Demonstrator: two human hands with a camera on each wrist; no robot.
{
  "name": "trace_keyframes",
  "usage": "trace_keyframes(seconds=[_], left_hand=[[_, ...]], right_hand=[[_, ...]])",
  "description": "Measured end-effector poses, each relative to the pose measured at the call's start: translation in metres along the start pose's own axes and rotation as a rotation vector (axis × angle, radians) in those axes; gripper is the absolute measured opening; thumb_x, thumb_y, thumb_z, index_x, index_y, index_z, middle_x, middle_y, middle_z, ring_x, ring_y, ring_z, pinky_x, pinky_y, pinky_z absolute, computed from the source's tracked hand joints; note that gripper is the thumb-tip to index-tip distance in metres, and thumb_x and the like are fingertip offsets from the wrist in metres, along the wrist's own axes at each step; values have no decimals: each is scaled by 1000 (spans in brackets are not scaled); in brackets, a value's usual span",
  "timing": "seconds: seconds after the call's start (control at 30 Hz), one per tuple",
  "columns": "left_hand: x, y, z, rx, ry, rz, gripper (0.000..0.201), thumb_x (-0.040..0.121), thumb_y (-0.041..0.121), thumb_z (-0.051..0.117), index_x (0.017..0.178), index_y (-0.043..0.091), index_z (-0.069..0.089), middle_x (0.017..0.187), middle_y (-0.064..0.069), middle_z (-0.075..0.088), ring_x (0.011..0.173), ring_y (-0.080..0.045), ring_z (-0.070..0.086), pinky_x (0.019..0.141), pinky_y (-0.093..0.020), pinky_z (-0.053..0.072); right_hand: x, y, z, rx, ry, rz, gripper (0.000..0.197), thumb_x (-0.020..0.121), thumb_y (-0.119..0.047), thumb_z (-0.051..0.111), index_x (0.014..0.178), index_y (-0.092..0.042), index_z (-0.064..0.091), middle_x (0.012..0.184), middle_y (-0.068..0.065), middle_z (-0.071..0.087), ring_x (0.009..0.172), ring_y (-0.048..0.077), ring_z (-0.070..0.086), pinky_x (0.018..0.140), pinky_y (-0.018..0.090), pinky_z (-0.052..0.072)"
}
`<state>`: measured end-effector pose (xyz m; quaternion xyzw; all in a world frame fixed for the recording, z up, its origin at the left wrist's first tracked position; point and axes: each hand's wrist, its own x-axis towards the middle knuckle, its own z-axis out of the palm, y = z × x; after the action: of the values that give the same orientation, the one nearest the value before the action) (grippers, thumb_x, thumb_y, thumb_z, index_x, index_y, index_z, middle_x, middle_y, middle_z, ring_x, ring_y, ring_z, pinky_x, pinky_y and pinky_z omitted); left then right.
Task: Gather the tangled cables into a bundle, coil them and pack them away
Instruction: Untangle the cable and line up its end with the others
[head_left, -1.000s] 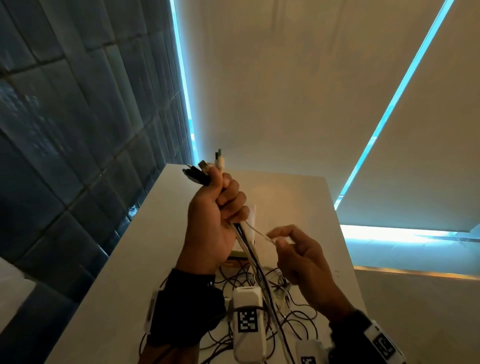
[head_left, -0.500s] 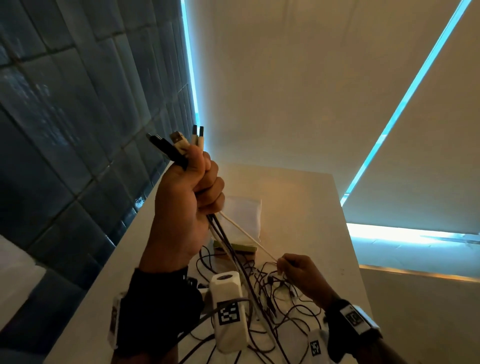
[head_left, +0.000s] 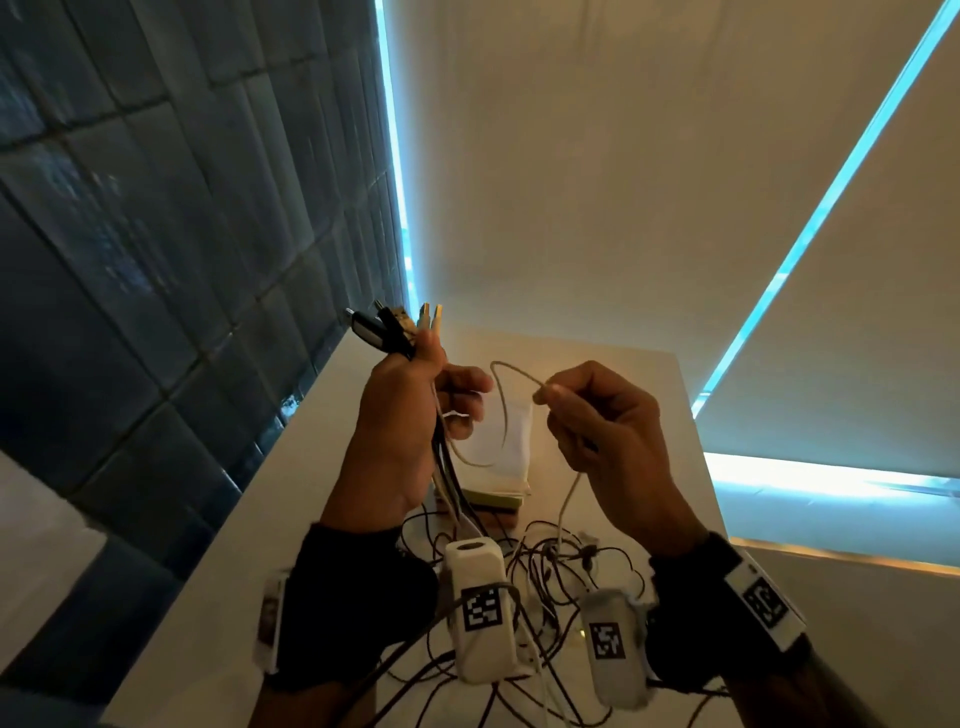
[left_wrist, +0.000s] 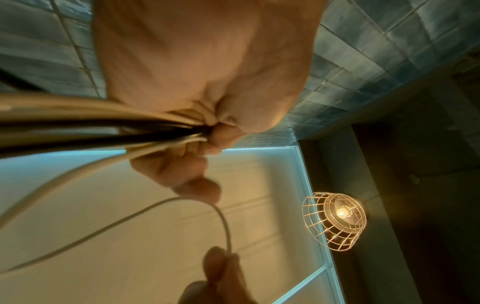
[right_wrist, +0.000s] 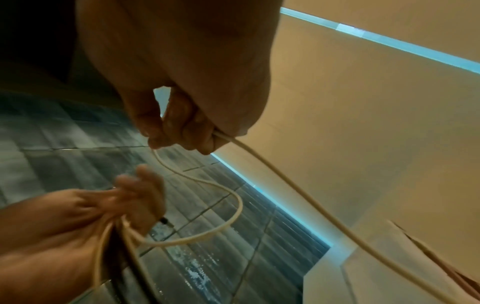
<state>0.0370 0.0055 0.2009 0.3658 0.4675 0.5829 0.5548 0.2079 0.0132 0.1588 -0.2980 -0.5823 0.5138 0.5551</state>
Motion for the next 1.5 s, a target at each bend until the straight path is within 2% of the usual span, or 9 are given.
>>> trace_keyframes(seconds=[0.13, 0.27, 0.37, 0.5, 0.8, 1.0, 1.17, 1.33, 1.5], left_hand=[[-3, 1, 3, -155, -151, -96, 30, 103, 33, 28, 86, 15, 44, 89, -15, 74, 77, -27, 73, 66, -37, 60], [-2, 7, 4, -520, -245, -90, 30, 98, 33, 36, 75, 15, 43, 56, 3, 49, 43, -8, 46, 48, -24, 47], [1, 7, 3, -536, -249, -28, 33, 98, 35, 33, 70, 18, 39, 52, 9, 33, 39, -3, 26, 40, -18, 29], [-1, 8, -1, -502, -230, 28, 36, 100, 35, 32, 70, 18, 40, 53, 9, 32, 41, -4, 22, 40, -17, 24], [-4, 14, -8, -441, -225, 74, 26, 87, 38, 43, 71, 18, 39, 51, 9, 28, 40, -3, 19, 40, -19, 18], [-3, 15, -13, -409, -192, 54, 27, 87, 38, 44, 71, 17, 39, 49, 10, 28, 38, -3, 19, 38, -18, 18], [2, 11, -11, -362, -136, -37, 35, 100, 33, 34, 70, 17, 40, 49, 9, 32, 37, -3, 24, 38, -18, 20], [3, 0, 1, -290, -61, -87, 33, 102, 31, 33, 73, 16, 40, 53, 3, 50, 42, -7, 39, 42, -20, 29], [1, -2, 1, -331, 3, -82, 26, 101, 32, 36, 93, 12, 51, 69, -4, 71, 58, -14, 66, 57, -28, 52]], right_hand=[[-10, 0, 11, 19, -113, -44, 22, 92, -21, 54, 80, -5, 62, 56, -5, 46, 45, 7, 34, 44, 17, 30], [-22, 19, 12, -91, -179, 58, 21, 94, -14, 55, 79, -1, 61, 55, -12, 53, 46, -2, 40, 48, 9, 32], [-28, 36, 7, -91, -161, 181, 25, 94, -13, 51, 84, 8, 59, 50, -12, 50, 42, -2, 39, 45, 9, 33], [-31, 59, -4, -127, -137, 283, 21, 96, 3, 46, 85, 17, 57, 51, -11, 52, 44, -3, 46, 46, 7, 36], [-36, 107, -22, -309, -42, 317, 23, 94, 3, 51, 78, 16, 59, 65, 7, 52, 53, -2, 45, 56, 12, 38], [-47, 133, -35, -493, 72, 423, 24, 94, -9, 55, 73, -4, 67, 59, -6, 55, 56, 6, 45, 56, 21, 38], [-11, 77, -23, -199, 307, 315, 16, 93, -11, 55, 84, 0, 62, 56, 2, 45, 46, 12, 33, 42, 25, 27], [10, 7, 11, 15, 165, -4, 13, 93, -9, 55, 88, 2, 59, 57, 0, 42, 46, 10, 31, 42, 20, 28], [3, -5, 30, -41, -59, -107, 15, 89, -18, 59, 82, -5, 62, 59, -5, 49, 47, 7, 37, 45, 18, 33]])
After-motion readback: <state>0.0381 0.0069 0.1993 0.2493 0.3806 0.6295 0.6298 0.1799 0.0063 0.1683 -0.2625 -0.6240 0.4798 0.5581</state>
